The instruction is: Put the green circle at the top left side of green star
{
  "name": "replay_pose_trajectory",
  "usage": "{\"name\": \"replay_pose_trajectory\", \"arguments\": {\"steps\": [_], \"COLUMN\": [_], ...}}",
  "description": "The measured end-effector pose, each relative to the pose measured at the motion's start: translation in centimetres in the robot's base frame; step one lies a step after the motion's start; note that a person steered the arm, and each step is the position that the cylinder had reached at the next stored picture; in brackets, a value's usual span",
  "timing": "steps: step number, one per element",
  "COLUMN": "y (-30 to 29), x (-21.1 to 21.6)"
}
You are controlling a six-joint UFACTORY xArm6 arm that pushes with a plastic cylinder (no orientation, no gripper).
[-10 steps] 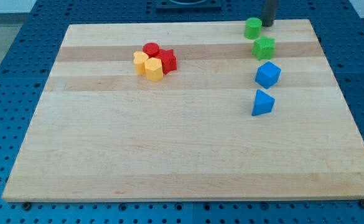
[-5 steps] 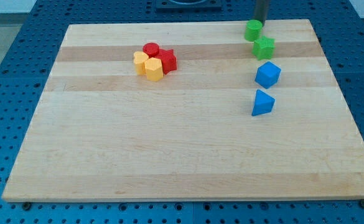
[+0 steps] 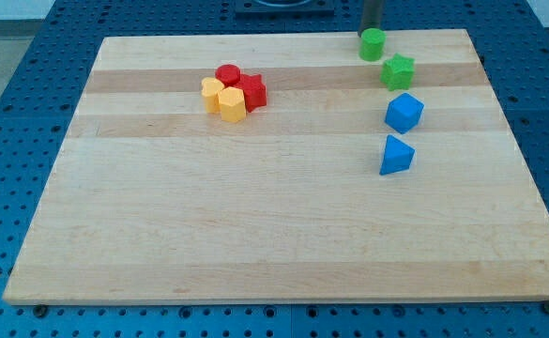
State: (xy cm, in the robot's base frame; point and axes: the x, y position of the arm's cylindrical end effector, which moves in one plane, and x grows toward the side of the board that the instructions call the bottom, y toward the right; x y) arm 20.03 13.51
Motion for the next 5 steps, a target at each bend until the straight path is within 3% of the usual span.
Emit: {"name": "replay_pose_trajectory", "arguments": {"steps": [5], "y": [1.9], "x": [3.8]}}
